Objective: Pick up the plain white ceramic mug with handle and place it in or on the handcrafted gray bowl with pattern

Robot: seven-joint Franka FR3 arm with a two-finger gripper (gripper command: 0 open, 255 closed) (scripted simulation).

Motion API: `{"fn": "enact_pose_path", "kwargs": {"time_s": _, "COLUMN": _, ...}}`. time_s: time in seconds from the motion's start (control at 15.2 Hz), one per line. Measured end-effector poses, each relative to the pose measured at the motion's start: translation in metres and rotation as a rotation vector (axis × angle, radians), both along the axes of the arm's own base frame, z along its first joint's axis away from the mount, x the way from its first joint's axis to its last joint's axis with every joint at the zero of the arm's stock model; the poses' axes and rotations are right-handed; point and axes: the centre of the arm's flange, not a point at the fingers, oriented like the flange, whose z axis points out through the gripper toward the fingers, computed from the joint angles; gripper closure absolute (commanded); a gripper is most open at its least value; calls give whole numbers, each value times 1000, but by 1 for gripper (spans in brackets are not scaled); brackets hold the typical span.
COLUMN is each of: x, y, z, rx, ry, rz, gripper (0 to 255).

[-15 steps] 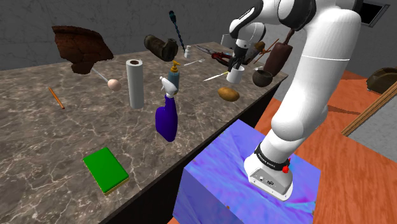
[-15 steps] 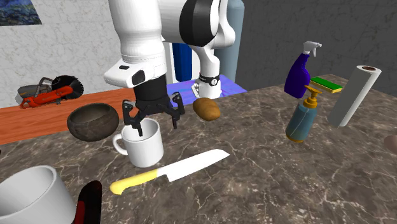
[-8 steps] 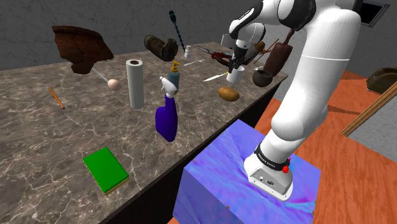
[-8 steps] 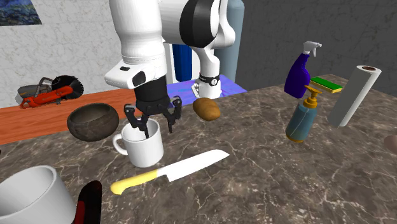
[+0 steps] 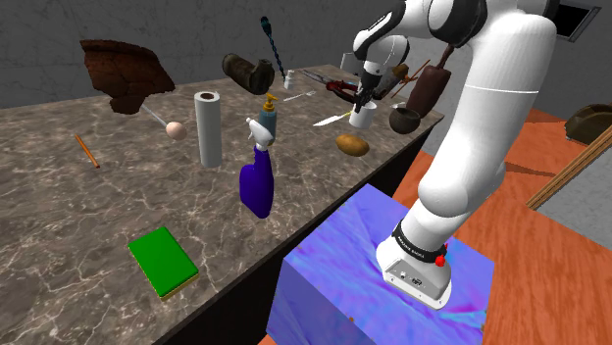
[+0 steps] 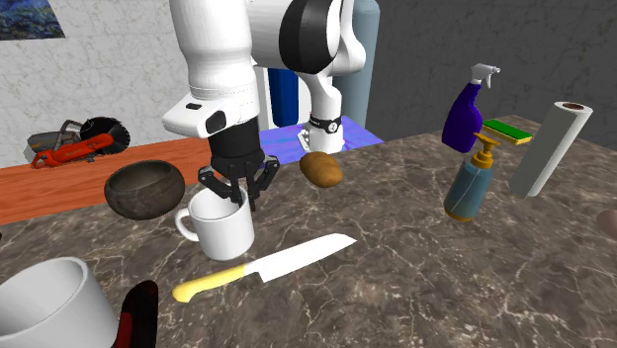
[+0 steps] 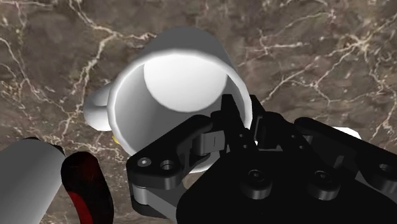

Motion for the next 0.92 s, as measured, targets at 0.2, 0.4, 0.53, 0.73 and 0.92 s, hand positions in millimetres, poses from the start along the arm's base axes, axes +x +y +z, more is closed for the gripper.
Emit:
{"fn": "enact_pose_path", "kwargs": {"time_s": 0.2, "x": 0, "y": 0, "z": 6, "rx": 0, "ry": 1, "rz": 0, "gripper": 255}}
{"fn": "enact_pose_path", "kwargs": {"time_s": 0.4, "x": 0, "y": -1, "z": 21, "rx": 0, "ry": 0, "rz": 0, "gripper": 255}}
{"fn": "enact_pose_path", "kwargs": {"time_s": 0.53, "x": 0, "y": 0, "z": 31, "rx": 0, "ry": 0, "rz": 0, "gripper": 255}}
{"fn": "enact_pose_path", "kwargs": {"time_s": 0.73, "x": 0, "y": -1, "z": 47, "rx": 0, "ry": 0, "rz": 0, "gripper": 255}}
{"fn": "enact_pose_path", "kwargs": {"time_s": 0.92, "x": 1, "y": 1, "z": 62, "rx": 0, "ry": 0, "rz": 0, "gripper": 255}}
